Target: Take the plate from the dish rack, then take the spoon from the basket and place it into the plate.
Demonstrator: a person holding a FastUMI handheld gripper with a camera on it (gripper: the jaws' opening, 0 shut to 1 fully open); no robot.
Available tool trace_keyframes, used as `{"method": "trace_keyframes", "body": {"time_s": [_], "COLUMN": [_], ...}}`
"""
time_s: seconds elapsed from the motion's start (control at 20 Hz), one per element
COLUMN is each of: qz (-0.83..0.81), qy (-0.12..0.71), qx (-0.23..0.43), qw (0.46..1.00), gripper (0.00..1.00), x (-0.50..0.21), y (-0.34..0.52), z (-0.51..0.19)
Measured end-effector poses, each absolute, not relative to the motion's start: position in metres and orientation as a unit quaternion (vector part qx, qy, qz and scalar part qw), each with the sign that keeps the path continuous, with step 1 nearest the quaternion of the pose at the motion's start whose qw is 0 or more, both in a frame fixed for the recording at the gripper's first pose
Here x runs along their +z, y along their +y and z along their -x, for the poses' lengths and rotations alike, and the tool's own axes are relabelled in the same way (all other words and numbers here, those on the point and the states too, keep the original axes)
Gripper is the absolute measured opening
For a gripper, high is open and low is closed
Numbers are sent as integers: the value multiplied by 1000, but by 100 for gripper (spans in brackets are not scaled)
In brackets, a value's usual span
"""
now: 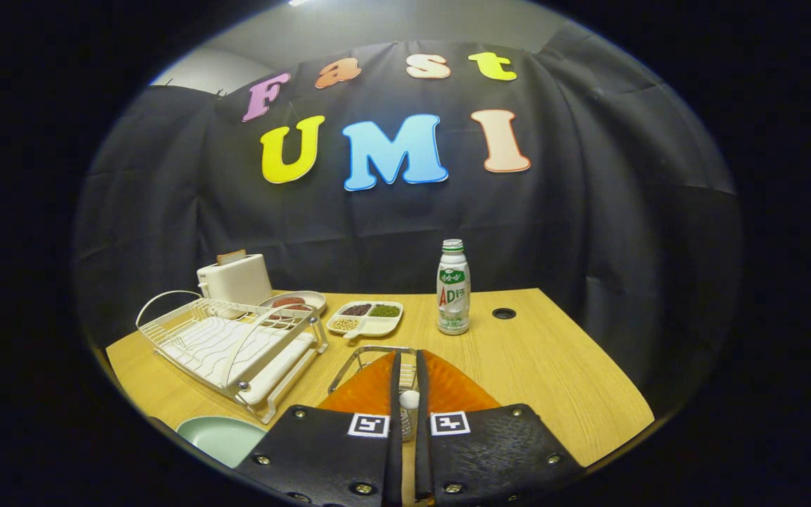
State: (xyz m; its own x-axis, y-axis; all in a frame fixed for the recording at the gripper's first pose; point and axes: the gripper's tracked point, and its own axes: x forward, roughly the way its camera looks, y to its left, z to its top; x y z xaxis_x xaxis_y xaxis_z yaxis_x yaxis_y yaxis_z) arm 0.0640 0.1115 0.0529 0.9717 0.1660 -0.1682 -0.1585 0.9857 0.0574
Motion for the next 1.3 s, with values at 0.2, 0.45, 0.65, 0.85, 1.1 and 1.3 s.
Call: {"method": "trace_keyframes", "body": {"time_s": [0.2,0.45,0.65,0.85,1.1,1.3], "qz": [-29,-29,-8,-2,15,6], "qy": [91,99,93,85,85,91], "qx": [86,77,78,73,69,65], "qw": [992,992,993,994,994,994], "gripper": [3,3,3,4,3,4], "x": [74,88,106,131,158,176], "y": [111,111,111,110,109,114], "z": [-62,-66,-64,-58,-46,-31]}}
